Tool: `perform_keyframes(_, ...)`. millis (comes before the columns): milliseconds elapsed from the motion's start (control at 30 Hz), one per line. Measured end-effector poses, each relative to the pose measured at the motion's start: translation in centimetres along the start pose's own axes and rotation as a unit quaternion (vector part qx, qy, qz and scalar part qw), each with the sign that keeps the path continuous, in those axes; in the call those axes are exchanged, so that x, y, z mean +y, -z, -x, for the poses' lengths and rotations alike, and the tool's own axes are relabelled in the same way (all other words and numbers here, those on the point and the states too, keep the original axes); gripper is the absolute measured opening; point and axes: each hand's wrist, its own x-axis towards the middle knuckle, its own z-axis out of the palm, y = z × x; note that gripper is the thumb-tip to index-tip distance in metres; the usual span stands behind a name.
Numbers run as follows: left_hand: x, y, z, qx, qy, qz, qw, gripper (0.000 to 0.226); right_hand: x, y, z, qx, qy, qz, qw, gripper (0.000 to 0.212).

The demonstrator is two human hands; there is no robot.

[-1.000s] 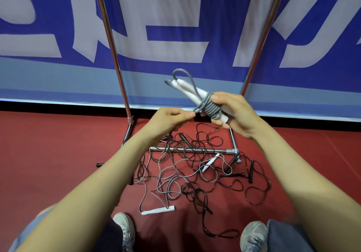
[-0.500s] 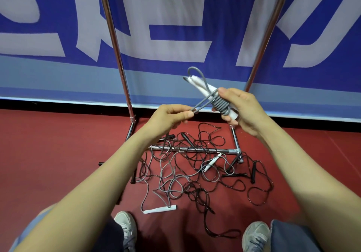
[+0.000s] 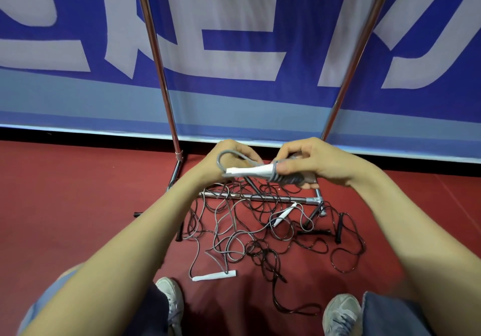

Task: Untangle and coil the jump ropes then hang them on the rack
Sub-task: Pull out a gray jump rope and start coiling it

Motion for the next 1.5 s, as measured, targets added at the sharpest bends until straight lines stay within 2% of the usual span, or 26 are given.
perform_keyframes(100,0.6,1.0,-0.1,-0.049,0.037,0.011,0.998,0.005,0.0,-0.1,0.2,-0.038,-0.045,0.071,0.996,0.033)
perform_keyframes(200,1.3,0.2,0.0,-0.034,0.063,0.004,0.997,0.012,0.6,-0.6,-0.2,-0.026,-0.089,0.186,0.978,0.029)
perform_keyframes(267,1.8,-1.3,0.0,0.018,0.065,-0.004,0.998,0.012,1.2,-0.7,-0.6,0.034,-0.087,0.278,0.956,0.033)
perform_keyframes(333,2.1,-2.8,-0.3,0.086,0.059,-0.008,0.994,0.01,1.8,-0.6,-0.8,0.146,-0.063,0.32,0.934,0.034)
perform_keyframes(433,2.4,-3.7,-0.5,0.179,0.027,0.034,0.983,0.02,2.0,-0.6,-0.8,0.275,-0.021,0.277,0.921,0.038)
perform_keyframes(567,2.9,-4.7,-0.4,0.246,-0.033,0.071,0.966,0.025,2.0,-0.5,-1.4,0.329,0.045,0.202,0.921,0.041)
perform_keyframes(833,3.1,-4.8,0.0,0.227,-0.044,0.225,0.946,0.023,1.6,-0.9,-1.6,0.34,0.075,0.161,0.924,0.041)
perform_keyframes(967,3.1,-4.8,0.1,0.208,-0.054,0.236,0.948,0.023,1.3,-0.8,-1.4,0.378,0.098,0.137,0.91,0.029)
perform_keyframes(1067,3.3,-4.5,0.1,0.187,-0.047,0.256,0.947,0.021,1.5,-0.6,-1.0,0.377,0.105,0.144,0.909,0.029)
perform_keyframes(1200,3.6,-3.9,0.1,0.157,0.021,0.236,0.959,0.011,1.7,0.0,-0.7,0.381,0.102,0.215,0.893,0.035)
perform_keyframes(1267,3.4,-3.5,0.2,0.092,0.071,0.235,0.965,0.014,1.9,0.0,-0.6,0.376,0.095,0.285,0.877,0.039)
perform_keyframes(1333,3.5,-2.9,0.4,0.044,0.121,0.282,0.951,0.012,2.0,-0.1,-0.6,0.367,0.095,0.326,0.866,0.042)
perform_keyframes(1367,3.6,-2.6,0.5,0.049,0.14,0.31,0.939,0.008,1.9,-0.1,-0.6,0.363,0.095,0.336,0.864,0.043)
perform_keyframes(1433,3.6,-2.1,0.5,0.108,0.151,0.324,0.928,0.007,1.9,0.0,-0.6,0.355,0.083,0.363,0.857,0.044)
perform_keyframes(1500,3.1,-2.0,0.2,0.201,0.116,0.213,0.949,0.011,2.0,-0.1,-0.6,0.342,0.058,0.411,0.843,0.044)
